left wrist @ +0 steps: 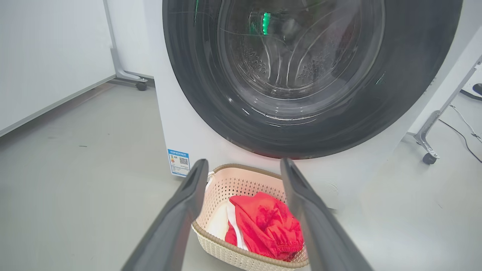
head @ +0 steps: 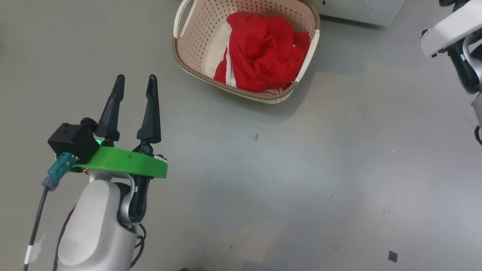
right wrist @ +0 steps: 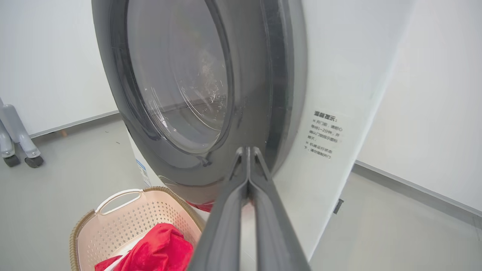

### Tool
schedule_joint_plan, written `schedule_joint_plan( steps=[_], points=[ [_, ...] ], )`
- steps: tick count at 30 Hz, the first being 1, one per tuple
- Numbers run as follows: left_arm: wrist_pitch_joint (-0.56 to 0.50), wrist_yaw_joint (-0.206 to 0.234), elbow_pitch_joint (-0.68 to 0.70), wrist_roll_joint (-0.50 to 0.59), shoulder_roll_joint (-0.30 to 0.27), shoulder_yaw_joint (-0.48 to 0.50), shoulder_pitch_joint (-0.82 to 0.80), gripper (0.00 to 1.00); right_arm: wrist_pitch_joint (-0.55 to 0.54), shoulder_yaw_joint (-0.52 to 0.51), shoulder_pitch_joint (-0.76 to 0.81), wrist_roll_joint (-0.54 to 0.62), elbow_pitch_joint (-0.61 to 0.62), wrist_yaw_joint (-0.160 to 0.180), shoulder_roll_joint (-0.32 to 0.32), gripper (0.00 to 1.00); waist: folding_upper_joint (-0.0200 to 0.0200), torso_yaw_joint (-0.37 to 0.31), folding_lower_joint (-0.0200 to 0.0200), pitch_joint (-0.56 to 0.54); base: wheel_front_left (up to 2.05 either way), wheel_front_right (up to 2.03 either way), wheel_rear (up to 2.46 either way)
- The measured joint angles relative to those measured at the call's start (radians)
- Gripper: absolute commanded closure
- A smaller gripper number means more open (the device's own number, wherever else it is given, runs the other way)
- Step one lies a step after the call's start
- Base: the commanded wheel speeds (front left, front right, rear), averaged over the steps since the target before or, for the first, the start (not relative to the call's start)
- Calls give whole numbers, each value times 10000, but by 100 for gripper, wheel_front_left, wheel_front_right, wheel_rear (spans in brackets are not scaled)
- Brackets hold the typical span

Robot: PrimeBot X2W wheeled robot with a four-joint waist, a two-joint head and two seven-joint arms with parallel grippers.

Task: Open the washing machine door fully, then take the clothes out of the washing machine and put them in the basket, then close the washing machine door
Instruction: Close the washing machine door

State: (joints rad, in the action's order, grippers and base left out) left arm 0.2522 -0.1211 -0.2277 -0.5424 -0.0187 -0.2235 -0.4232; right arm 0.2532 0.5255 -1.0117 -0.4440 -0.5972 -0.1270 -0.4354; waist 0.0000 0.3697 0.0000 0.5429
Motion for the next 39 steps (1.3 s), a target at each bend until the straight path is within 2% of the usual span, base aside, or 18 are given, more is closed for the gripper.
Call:
schedule_joint_plan(
  steps=[2, 5, 16, 27, 30, 35, 39],
  points=[
    [0, 0, -113, 115, 0, 8, 28, 0, 0, -207, 428, -157, 33, 159, 65, 100, 0, -167, 0, -249, 0, 0, 0],
    [0, 0, -255, 190, -19, 111, 169, 0, 0, -387, 1081, -330, 102, 207, 92, 100, 0, -429, 0, -631, 0, 0, 0],
    [0, -2, -757, 104, -288, 612, 1193, 0, 0, -1193, 3168, -489, 1126, 874, 585, 100, 0, -1516, 0, -2073, 0, 0, 0],
    [-2, -2, -991, 115, -355, 1187, 2613, 0, 0, -1703, 5704, -635, 1661, 1373, 1083, 100, 0, -2519, -1, -3654, 0, 0, 0],
    [-2, -2, -1035, 115, -360, 1202, 2842, 0, -2, -1795, 6222, -669, 1730, 1409, 1139, 100, 0, -2675, 0, -3951, 0, 0, 0],
    [-2, -2, -1032, 207, -366, 1137, 3407, 0, -2, -2117, 7549, -773, 2117, 1743, 1275, 100, 1, -3086, -1, -4755, 0, 0, 0],
    [-2, -2, -888, 265, -362, 1183, 3707, 0, -2, -2408, 8193, -844, 2629, 1824, 1386, 100, 0, -3336, -1, -5153, 0, 0, 0]
  ],
)
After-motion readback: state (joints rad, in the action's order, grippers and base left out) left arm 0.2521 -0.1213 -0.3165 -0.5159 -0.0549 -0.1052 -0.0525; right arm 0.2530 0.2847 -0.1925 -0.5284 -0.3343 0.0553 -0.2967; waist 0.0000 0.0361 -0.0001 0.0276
